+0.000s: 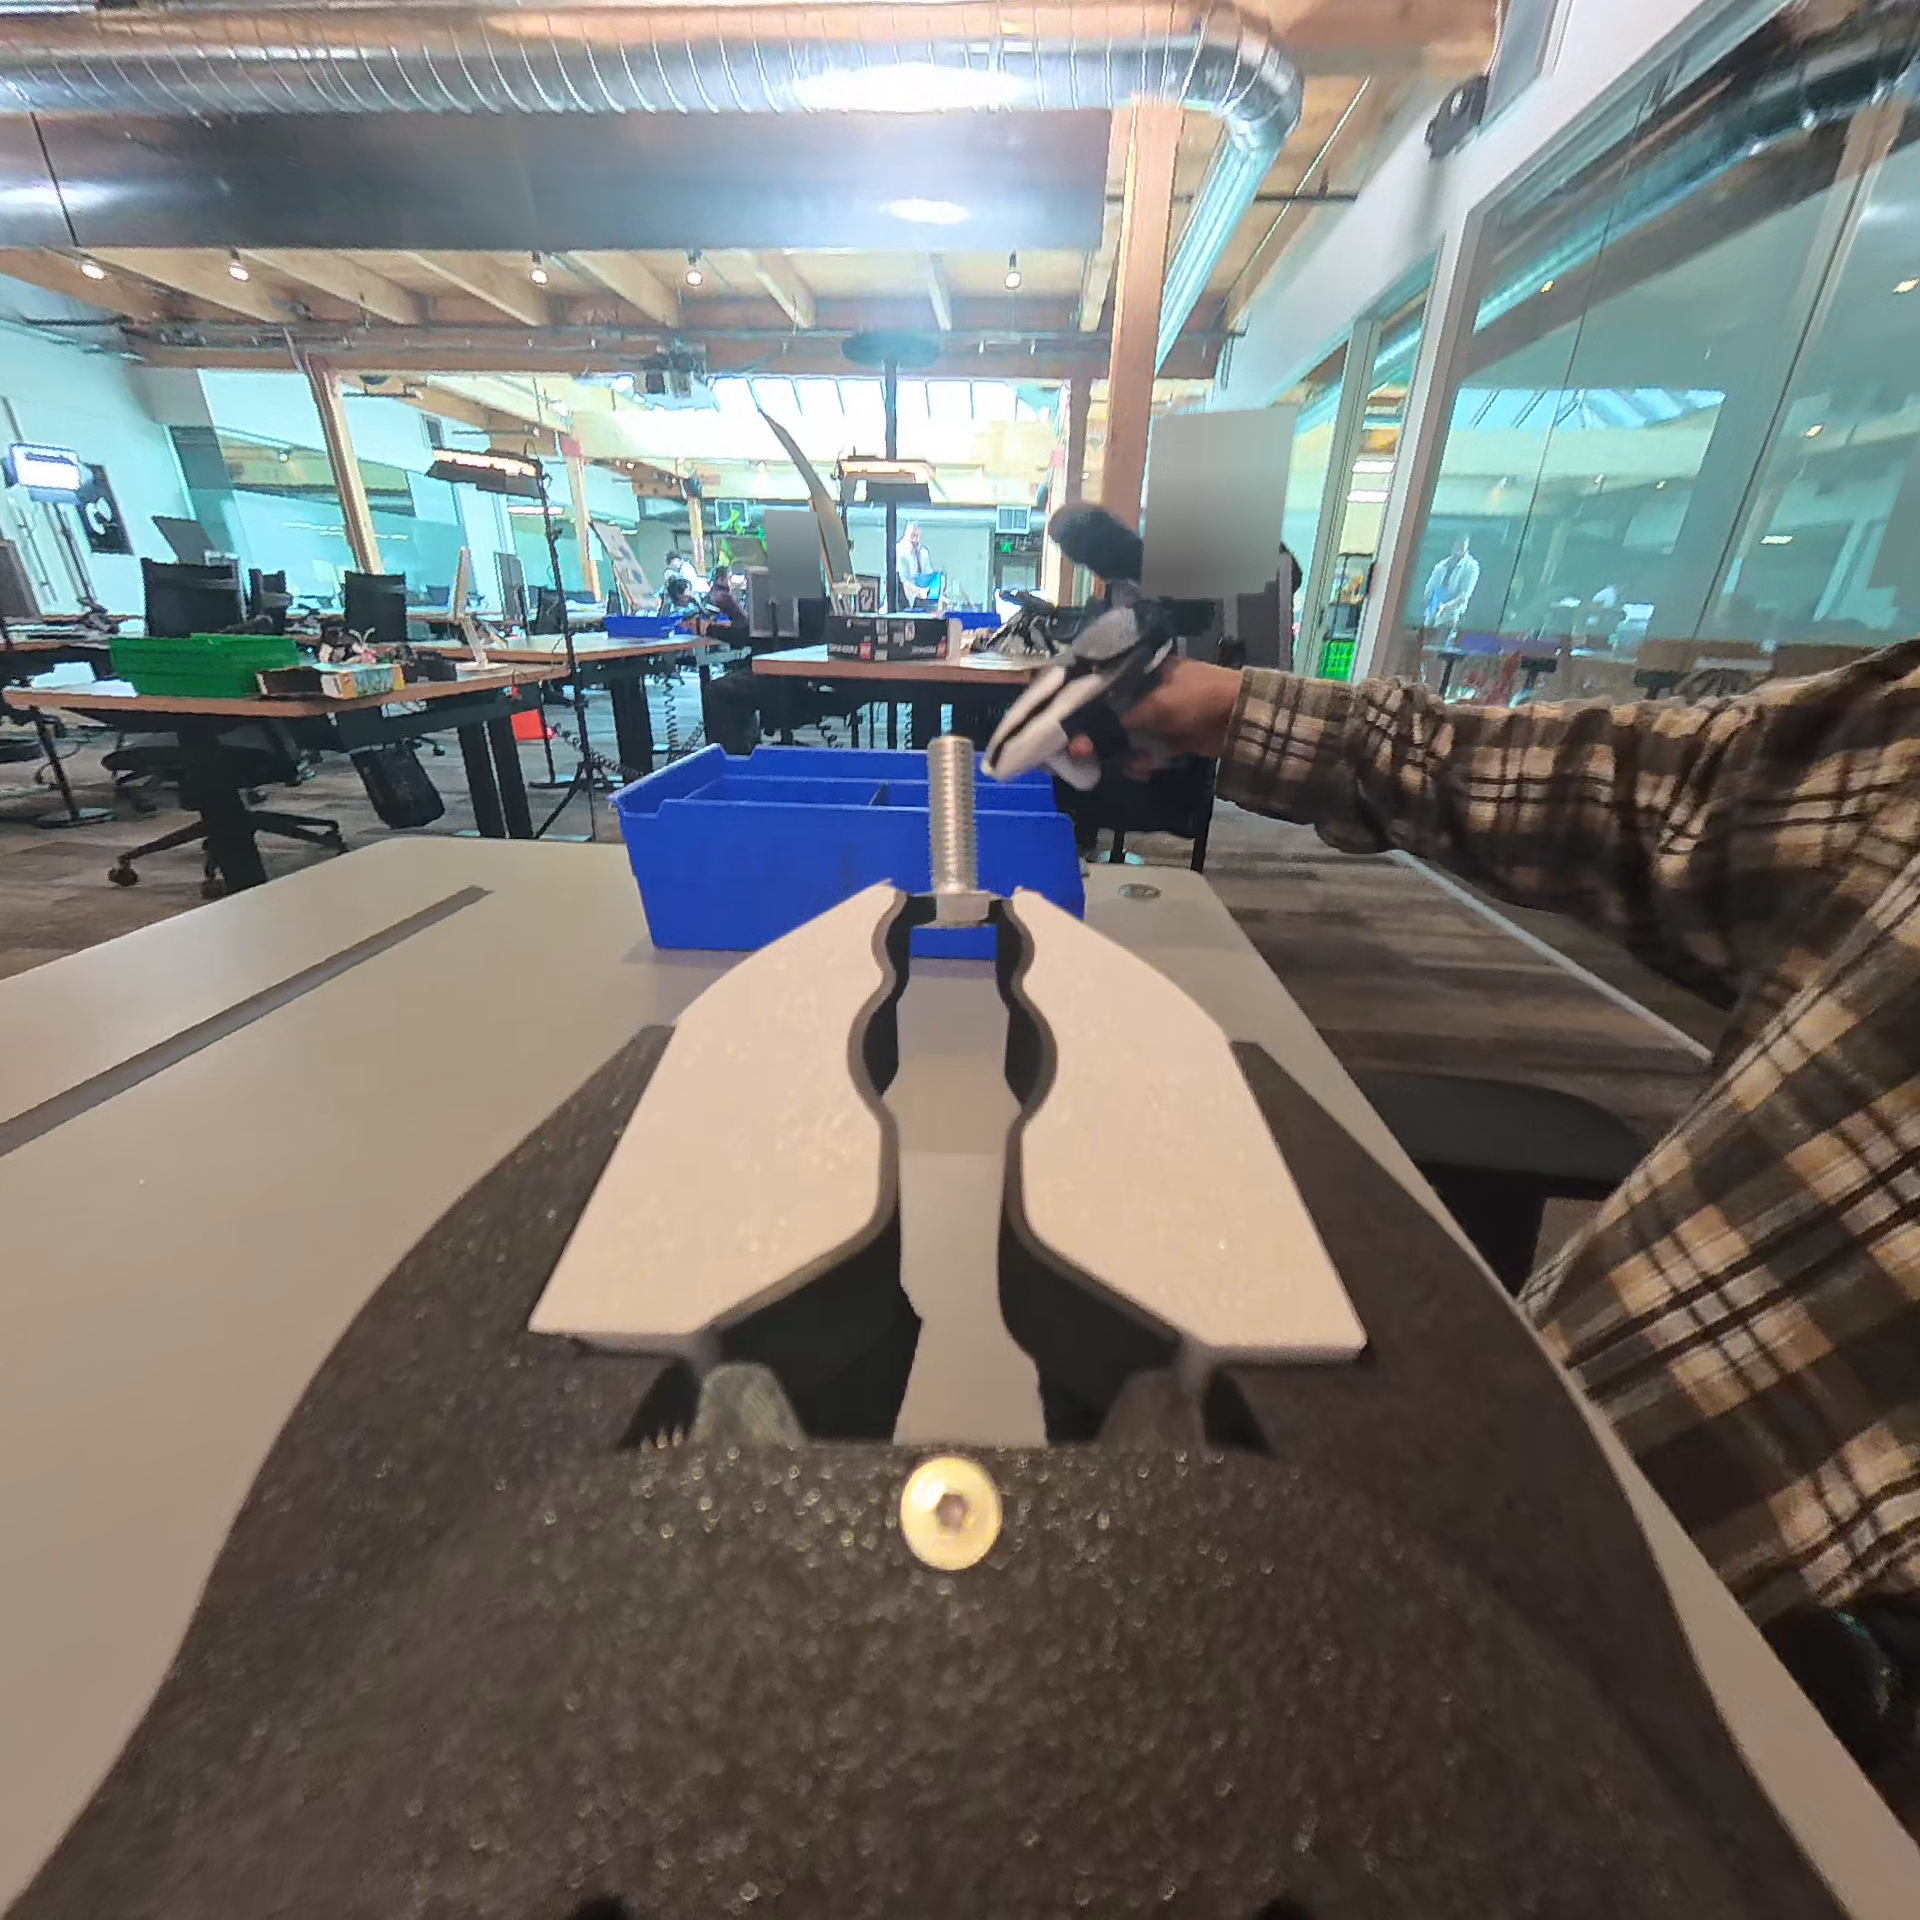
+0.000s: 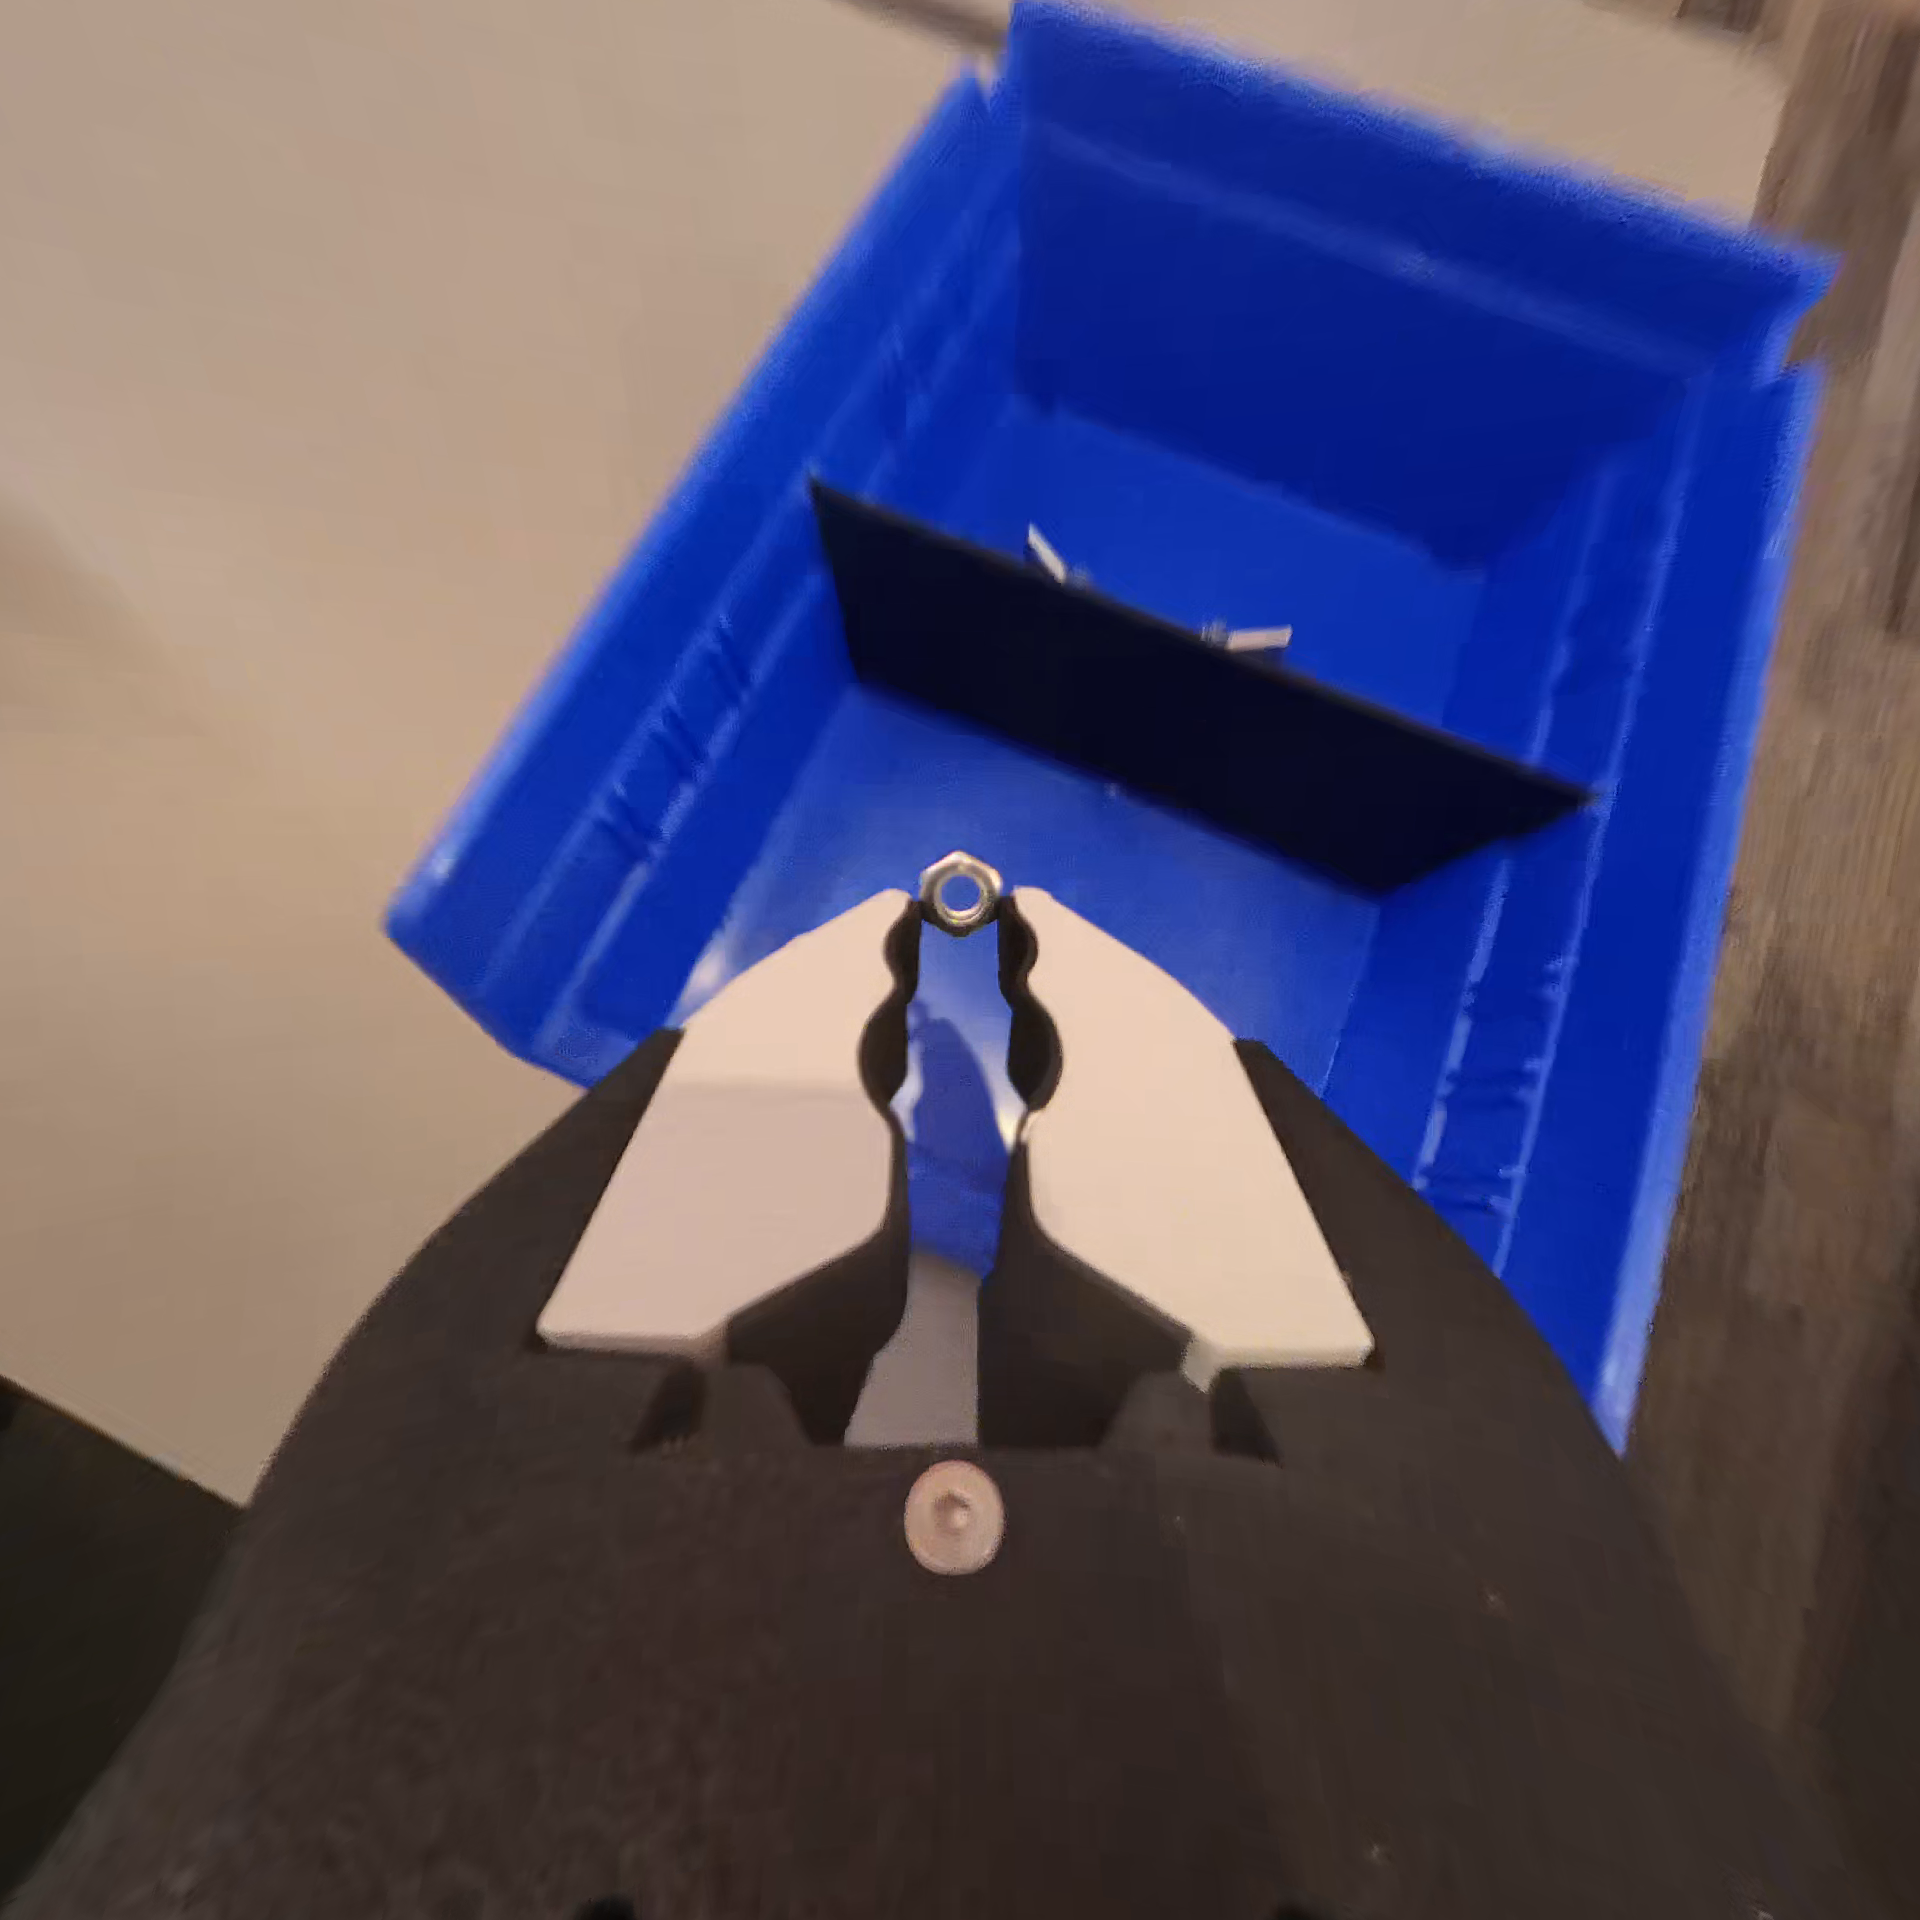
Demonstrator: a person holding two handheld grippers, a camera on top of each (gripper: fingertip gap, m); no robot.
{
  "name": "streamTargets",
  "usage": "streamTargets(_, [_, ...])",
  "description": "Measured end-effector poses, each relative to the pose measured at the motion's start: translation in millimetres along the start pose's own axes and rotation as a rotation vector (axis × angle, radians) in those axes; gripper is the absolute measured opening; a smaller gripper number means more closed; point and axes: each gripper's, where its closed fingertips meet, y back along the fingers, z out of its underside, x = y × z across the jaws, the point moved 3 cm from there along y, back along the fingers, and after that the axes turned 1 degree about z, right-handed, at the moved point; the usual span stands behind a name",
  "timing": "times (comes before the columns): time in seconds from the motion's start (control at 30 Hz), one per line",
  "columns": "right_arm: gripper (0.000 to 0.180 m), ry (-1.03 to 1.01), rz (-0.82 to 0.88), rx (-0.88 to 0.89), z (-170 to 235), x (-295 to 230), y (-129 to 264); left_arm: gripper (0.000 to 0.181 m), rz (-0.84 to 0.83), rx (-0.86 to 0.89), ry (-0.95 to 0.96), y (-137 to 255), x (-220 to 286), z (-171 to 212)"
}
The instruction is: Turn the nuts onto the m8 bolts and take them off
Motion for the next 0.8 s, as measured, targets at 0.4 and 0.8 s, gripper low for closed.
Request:
streamTargets(0.4, [0.027, -0.027, 0.029, 0.085, -14.2, 3.3, 9.2, 0.015, -0.008, -0.015, 0.007, 0.9, -1.7, 4.4])
streamTargets(0.8, [0.033, 0.195, -0.64, 0.785, -183.8, -237.8, -3.2, 0.015, -0.014, -0.013, 0.012, 1.2, -2.7, 5.2])
